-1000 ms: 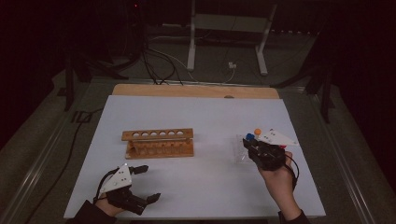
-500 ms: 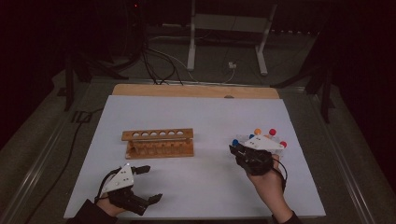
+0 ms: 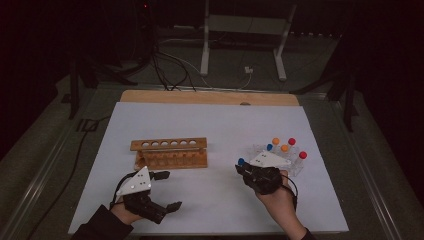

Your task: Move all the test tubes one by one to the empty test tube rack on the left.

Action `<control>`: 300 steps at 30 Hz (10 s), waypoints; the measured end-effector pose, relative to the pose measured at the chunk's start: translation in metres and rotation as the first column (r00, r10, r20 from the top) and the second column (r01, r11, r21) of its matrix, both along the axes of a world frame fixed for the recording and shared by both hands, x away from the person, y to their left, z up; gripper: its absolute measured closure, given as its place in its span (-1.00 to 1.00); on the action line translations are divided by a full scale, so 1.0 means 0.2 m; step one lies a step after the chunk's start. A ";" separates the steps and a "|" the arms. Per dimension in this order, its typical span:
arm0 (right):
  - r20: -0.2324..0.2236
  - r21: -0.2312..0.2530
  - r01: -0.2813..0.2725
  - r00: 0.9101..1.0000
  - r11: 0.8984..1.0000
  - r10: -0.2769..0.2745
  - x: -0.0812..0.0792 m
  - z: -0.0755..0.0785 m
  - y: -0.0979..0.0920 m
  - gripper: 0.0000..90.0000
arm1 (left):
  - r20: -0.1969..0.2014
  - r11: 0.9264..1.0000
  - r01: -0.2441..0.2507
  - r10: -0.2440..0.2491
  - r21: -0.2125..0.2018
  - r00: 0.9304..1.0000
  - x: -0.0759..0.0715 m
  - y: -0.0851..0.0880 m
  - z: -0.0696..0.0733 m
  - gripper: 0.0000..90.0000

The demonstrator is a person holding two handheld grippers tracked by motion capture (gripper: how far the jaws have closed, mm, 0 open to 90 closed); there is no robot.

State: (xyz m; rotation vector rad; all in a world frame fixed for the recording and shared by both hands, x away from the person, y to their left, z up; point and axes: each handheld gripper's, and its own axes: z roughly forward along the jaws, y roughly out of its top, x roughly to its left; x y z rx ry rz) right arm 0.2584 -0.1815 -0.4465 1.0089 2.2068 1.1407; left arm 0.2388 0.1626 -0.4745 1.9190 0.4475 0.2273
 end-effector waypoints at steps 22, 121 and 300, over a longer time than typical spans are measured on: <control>-0.021 -0.017 -0.118 0.993 0.993 0.117 -0.06 -0.05 0.13 0.70 | 0.023 0.995 0.097 -0.096 -0.009 0.995 0.13 -0.23 0.15 -0.90; 0.017 0.102 -0.049 0.999 0.994 0.048 -0.06 0.00 0.05 -1.00 | 0.192 0.994 -0.107 0.110 -0.026 0.975 0.39 -0.29 0.40 0.74; 0.051 0.023 0.360 0.931 0.933 -0.361 0.18 0.09 -0.31 0.70 | 0.005 0.969 -0.246 0.246 0.031 0.969 -0.08 0.18 0.00 -0.97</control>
